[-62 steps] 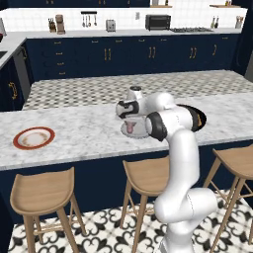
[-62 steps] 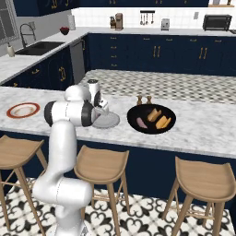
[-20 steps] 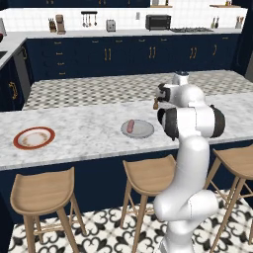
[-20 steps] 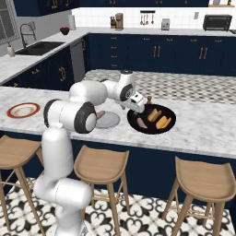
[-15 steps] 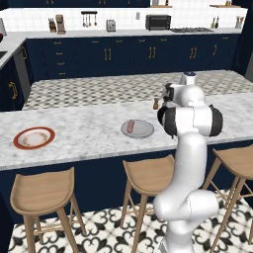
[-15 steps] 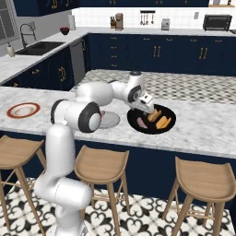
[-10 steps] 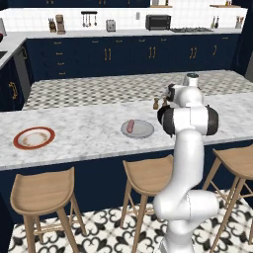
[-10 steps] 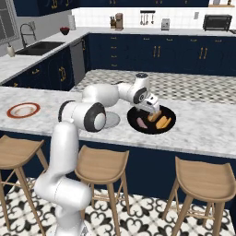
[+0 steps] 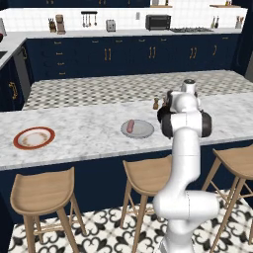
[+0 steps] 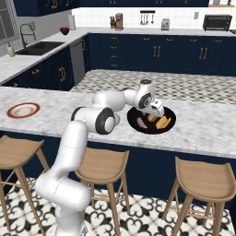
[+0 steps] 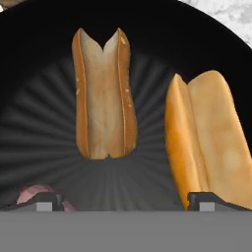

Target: Place one bun and one sausage from the bowl on each plate.

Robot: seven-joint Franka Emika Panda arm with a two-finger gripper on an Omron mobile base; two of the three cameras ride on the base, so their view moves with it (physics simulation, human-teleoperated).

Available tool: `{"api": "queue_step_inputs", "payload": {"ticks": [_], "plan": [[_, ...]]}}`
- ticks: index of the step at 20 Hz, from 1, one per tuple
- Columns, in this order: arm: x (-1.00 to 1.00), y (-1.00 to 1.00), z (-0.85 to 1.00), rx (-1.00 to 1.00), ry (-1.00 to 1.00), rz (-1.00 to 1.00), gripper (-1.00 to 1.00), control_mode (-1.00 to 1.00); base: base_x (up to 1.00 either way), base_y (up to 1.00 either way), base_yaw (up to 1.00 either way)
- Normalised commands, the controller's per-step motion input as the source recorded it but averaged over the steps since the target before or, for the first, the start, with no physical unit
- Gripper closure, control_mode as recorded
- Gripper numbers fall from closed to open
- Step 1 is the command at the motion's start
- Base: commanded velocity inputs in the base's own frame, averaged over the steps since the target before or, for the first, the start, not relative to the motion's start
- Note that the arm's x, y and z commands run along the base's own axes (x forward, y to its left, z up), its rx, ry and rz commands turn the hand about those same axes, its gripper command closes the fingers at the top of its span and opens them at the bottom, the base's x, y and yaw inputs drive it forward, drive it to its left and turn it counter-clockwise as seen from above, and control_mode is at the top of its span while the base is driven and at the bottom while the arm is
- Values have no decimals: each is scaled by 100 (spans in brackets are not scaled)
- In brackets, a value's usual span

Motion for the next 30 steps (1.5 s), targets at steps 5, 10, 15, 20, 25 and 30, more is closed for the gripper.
{"api": "queue_step_inputs", "payload": {"ticks": [5,10,15,20,25,30], "plan": [[15,-3,-29,-6,-5,0,-100,-100,0,0,0],[7,0,-14,0,-6,3,-100,-100,0,0,0],[9,0,-28,0,-2,2,-100,-100,0,0,0],[15,1,-27,0,0,2,-100,-100,0,0,0],[28,0,-20,0,0,1,-100,-100,0,0,0],[26,-3,-4,0,-1,0,-100,-100,0,0,0]]}}
